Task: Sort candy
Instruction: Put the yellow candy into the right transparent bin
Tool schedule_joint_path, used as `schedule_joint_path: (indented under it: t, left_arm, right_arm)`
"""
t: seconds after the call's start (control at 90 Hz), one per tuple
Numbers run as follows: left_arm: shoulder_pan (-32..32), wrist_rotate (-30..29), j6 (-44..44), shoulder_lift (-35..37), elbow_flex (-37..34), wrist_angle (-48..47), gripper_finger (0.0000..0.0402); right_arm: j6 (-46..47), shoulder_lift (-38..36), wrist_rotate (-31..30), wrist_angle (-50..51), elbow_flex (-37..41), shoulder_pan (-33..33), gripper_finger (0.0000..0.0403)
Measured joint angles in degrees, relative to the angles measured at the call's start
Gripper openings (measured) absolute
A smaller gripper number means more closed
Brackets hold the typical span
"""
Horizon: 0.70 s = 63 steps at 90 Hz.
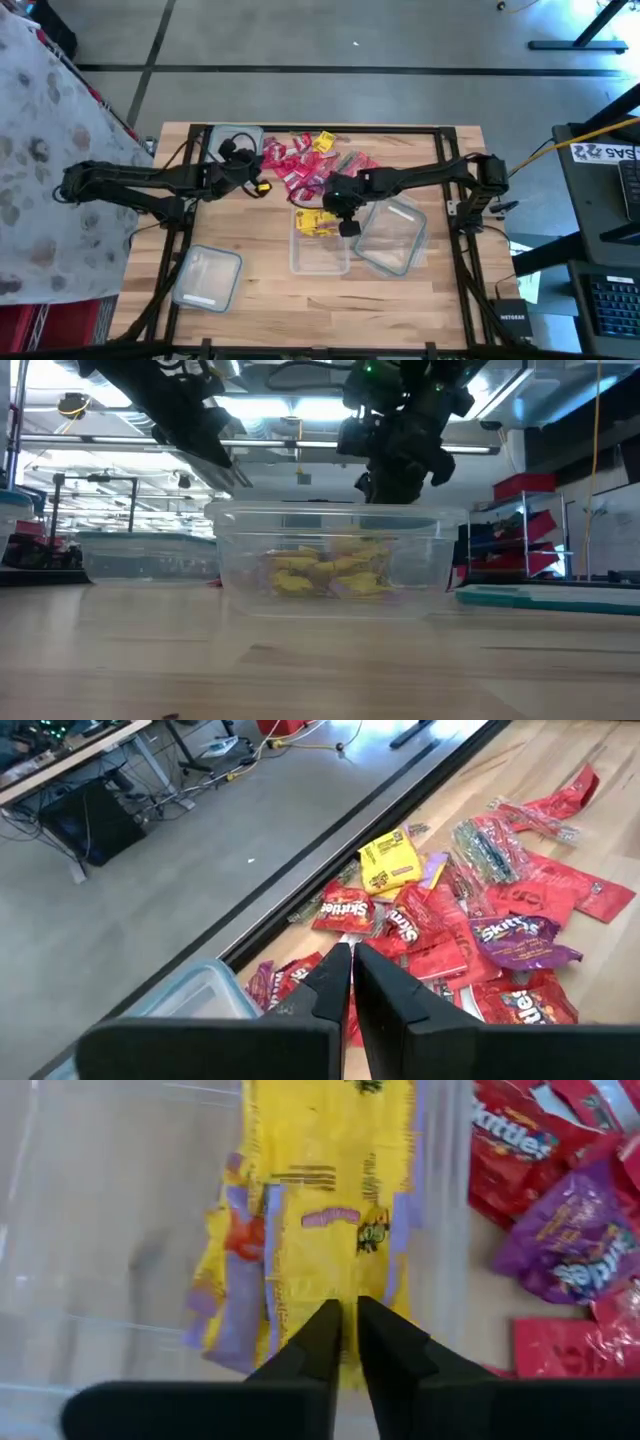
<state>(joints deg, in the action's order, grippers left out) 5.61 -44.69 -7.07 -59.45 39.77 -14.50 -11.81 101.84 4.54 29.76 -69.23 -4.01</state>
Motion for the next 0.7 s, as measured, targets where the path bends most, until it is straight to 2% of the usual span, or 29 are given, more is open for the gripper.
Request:
schedule_joint_path:
  t: [0.189, 0.3, 0.422, 0.589, 0.7]
  left_arm:
    - [0.00, 0.00, 0.02, 0.01, 0.00, -0.02, 0.0000]
    - [0.00, 0.02, 0.02, 0.01, 0.00, 0.00, 0.0000]
    - [0.00, 0.02, 0.02, -0.01, 0.00, 0.05, 0.0000]
    - [0.00, 0.02, 0.02, -0.01, 0.00, 0.06, 0.0000]
    - [0.00, 0.02, 0.02, -0.01, 0.00, 0.05, 0.0000]
  right_arm:
    - [0.14, -0.62, -0.51, 1.46, -0.72, -0.60, 0.0129]
    - [0.68, -1.25, 1.27, 0.37, -2.75, -0.61, 0.0154]
    - [0.98, -1.33, 5.03, -3.67, -2.10, -0.61, 0.0151]
    - [1.14, -1.20, 5.22, -5.40, 1.86, -0.87, 0.0118]
    - [1.53, -1.62, 5.63, -7.06, 1.44, -0.92, 0.0101]
